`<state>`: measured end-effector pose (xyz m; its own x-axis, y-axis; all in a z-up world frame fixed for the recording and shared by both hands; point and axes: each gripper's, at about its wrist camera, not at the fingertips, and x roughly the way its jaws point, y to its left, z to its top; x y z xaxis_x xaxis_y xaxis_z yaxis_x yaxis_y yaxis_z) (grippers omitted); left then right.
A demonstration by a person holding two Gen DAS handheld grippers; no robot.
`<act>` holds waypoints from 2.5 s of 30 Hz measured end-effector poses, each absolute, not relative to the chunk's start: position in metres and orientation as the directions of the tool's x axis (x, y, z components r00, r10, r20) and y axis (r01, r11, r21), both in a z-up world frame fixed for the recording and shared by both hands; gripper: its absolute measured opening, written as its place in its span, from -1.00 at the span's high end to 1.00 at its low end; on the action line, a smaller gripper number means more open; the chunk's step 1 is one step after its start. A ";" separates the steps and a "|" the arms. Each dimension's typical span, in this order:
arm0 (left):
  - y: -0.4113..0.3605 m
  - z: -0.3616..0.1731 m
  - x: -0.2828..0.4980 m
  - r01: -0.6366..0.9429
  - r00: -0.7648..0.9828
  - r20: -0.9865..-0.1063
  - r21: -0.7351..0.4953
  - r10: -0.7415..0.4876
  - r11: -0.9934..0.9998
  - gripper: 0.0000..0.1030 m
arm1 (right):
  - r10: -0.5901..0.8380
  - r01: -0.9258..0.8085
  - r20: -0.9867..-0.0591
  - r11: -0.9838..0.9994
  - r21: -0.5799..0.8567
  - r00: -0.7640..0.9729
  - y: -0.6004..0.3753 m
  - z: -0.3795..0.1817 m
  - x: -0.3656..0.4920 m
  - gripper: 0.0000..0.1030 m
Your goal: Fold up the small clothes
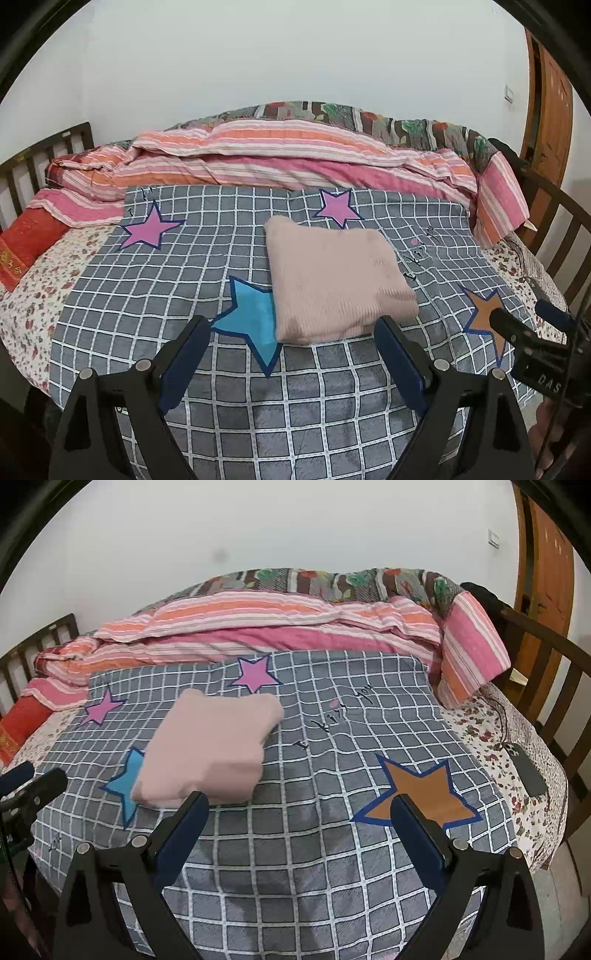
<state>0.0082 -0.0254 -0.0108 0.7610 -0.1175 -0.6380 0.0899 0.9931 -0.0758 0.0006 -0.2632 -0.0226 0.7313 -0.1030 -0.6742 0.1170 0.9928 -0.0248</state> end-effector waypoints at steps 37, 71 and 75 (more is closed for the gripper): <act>-0.015 -0.009 0.001 0.060 0.765 -0.638 -0.066 -0.089 0.996 -0.75 | -0.110 0.124 -0.654 0.992 -0.024 0.748 -0.266 -0.012 -0.015 -0.89; -0.014 -0.007 -0.002 0.058 0.770 -0.632 -0.064 -0.085 0.996 -0.75 | -0.109 0.132 -0.655 0.991 -0.014 0.748 -0.265 -0.011 -0.015 -0.89; -0.013 -0.007 -0.002 0.062 0.771 -0.631 -0.065 -0.089 0.996 -0.75 | -0.111 0.134 -0.653 0.991 -0.014 0.749 -0.266 -0.010 -0.015 -0.89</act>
<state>-0.0018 -0.0133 -0.0066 0.7707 -0.0890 -0.6310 0.0617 0.9960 -0.0651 -0.0149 -0.2655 -0.0102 0.7489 -0.1109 -0.6534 0.1344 0.9908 -0.0142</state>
